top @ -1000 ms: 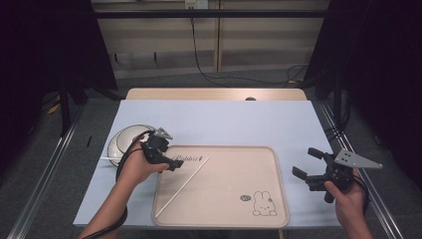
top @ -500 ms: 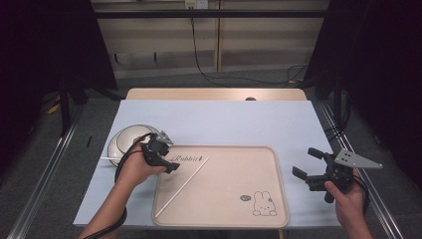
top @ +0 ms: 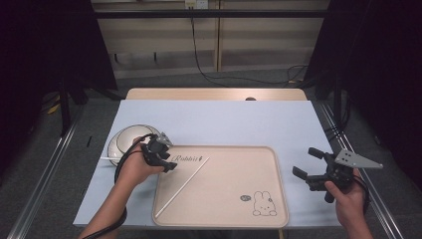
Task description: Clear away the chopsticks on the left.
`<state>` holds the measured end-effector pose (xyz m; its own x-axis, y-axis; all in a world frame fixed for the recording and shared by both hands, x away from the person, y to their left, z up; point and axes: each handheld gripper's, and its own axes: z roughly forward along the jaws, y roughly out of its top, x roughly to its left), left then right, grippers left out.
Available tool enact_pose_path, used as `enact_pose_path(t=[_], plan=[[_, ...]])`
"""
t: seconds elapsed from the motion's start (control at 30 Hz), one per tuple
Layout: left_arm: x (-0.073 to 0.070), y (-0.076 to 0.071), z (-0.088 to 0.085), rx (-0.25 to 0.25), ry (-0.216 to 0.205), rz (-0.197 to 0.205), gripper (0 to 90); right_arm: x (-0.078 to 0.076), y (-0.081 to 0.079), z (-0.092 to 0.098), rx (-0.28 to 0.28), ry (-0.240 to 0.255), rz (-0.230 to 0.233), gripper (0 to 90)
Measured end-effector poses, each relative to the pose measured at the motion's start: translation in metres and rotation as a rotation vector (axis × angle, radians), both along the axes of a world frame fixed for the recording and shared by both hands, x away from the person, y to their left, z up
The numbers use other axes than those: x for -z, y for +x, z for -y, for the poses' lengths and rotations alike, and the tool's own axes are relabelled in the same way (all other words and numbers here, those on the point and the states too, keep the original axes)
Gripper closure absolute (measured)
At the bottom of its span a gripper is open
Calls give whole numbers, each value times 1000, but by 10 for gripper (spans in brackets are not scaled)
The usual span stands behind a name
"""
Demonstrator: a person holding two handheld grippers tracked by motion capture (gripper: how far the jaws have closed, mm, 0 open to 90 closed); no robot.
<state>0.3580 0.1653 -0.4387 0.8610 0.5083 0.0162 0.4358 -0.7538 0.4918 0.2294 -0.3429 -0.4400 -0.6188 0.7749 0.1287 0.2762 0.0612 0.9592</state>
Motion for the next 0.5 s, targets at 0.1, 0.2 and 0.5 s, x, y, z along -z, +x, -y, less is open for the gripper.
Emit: enact_pose_path(t=[0.1, 0.2, 0.5], plan=[[0, 0, 1, 1, 2, -6, 573, 0, 0, 0, -3, -2, -2, 9], [1, 0, 0, -14, 1, -15, 608, 0, 0, 0, -4, 0, -3, 9], [-3, 1, 1, -46, 5, 3, 784, -1, -1, 2, 1, 0, 4, 9]])
